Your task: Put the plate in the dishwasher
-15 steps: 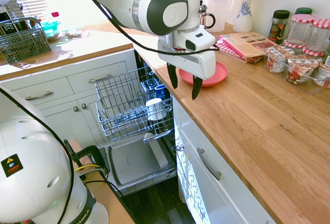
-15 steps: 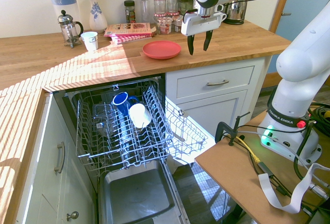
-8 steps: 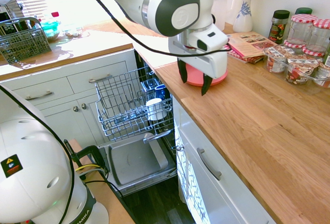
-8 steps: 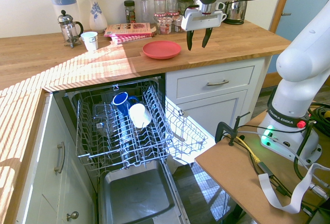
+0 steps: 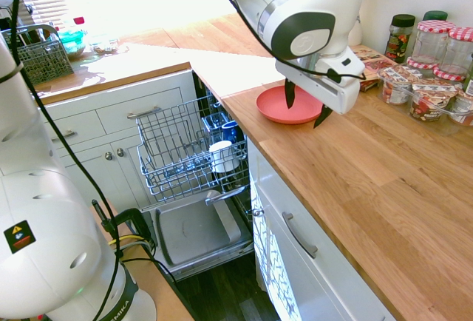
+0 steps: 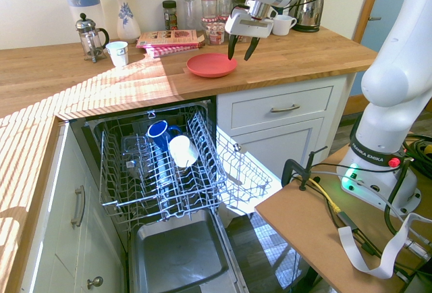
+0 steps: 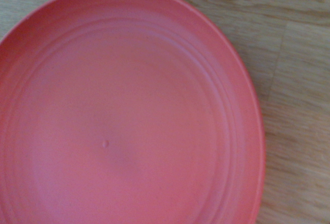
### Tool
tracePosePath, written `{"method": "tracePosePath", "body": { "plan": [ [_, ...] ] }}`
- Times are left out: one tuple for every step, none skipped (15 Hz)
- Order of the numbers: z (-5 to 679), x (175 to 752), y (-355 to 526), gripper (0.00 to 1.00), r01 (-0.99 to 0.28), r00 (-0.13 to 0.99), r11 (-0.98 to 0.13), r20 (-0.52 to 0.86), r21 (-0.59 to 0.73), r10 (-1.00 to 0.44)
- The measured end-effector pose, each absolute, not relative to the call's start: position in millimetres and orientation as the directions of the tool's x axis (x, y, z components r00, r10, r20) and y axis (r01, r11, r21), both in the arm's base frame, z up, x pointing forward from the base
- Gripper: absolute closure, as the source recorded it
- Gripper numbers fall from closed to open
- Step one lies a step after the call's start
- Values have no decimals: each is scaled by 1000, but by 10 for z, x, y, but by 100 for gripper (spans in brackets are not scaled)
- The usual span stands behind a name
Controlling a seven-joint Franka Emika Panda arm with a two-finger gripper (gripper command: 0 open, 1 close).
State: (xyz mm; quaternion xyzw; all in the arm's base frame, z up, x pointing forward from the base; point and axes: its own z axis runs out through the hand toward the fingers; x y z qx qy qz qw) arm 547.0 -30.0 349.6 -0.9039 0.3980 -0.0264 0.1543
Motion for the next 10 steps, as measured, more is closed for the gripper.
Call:
{"method": "tracePosePath", "body": {
  "plan": [
    [3476,5522,-302,100,-708,684,-634,-80,-311,-725],
    [3457,5574,-309,100,-702,688,-632,-85,-327,-720],
    [3439,5617,-312,100,-699,691,-631,-89,-337,-717],
    [3425,5654,-312,100,-696,693,-631,-90,-342,-716],
    [3407,5687,-313,100,-693,695,-633,-91,-345,-713],
    [3400,5705,-307,100,-692,697,-634,-91,-346,-711],
    [3391,5715,-298,100,-689,700,-636,-93,-347,-708],
    [3382,5724,-291,100,-687,704,-639,-98,-346,-703],
    [3378,5737,-279,100,-684,708,-642,-103,-346,-699],
    [3363,5751,-272,100,-684,709,-642,-108,-346,-697]
  ]
}}
